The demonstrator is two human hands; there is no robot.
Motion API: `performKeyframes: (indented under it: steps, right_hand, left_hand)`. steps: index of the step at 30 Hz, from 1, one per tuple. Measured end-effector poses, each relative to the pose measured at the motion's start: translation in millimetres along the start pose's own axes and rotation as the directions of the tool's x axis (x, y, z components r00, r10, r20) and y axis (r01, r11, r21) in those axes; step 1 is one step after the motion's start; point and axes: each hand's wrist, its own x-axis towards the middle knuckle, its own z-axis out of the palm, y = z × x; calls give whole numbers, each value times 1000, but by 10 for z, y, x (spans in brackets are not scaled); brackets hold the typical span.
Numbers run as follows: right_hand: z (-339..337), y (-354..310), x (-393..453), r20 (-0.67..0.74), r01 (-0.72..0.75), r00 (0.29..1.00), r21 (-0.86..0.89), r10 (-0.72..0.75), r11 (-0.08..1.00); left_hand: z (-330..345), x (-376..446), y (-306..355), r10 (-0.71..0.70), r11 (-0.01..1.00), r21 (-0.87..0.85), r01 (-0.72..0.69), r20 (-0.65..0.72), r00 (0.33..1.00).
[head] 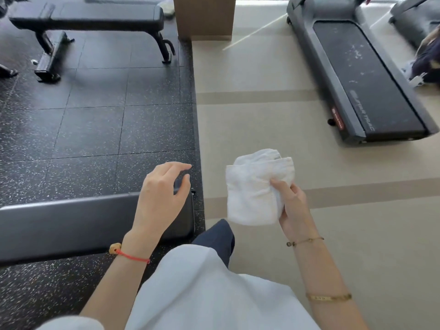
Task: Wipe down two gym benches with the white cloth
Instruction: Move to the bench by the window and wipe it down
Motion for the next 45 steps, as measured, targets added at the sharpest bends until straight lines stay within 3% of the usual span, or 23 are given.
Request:
performKeyframes:
  steps: [9,17,24,33,45]
  right_hand:
    - [340,-588,1354,-2,7,1000,-37,-7,999]
    - [1157,-1518,2728,98,60,994,-73,-53,996]
    - [1985,-1935,3753,152,24,988,-118,-6,993]
    - [3355,-2372,5308,312,-5,948,-200,69,980]
    - [5772,-3121,7208,487,-22,860,-266,154,964]
  left_hand:
    - [444,1333,-145,-33,999,-14,32,-43,999]
    - [421,2925,-419,-50,999,13,52,-113,992]
    - [315,3991,-762,-111,992,49,119,-150,983]
    - [239,5483,-1461,-242,959,87,271,-249,938]
    - [-462,7725,-2569,-338,907,115,406,-377,862]
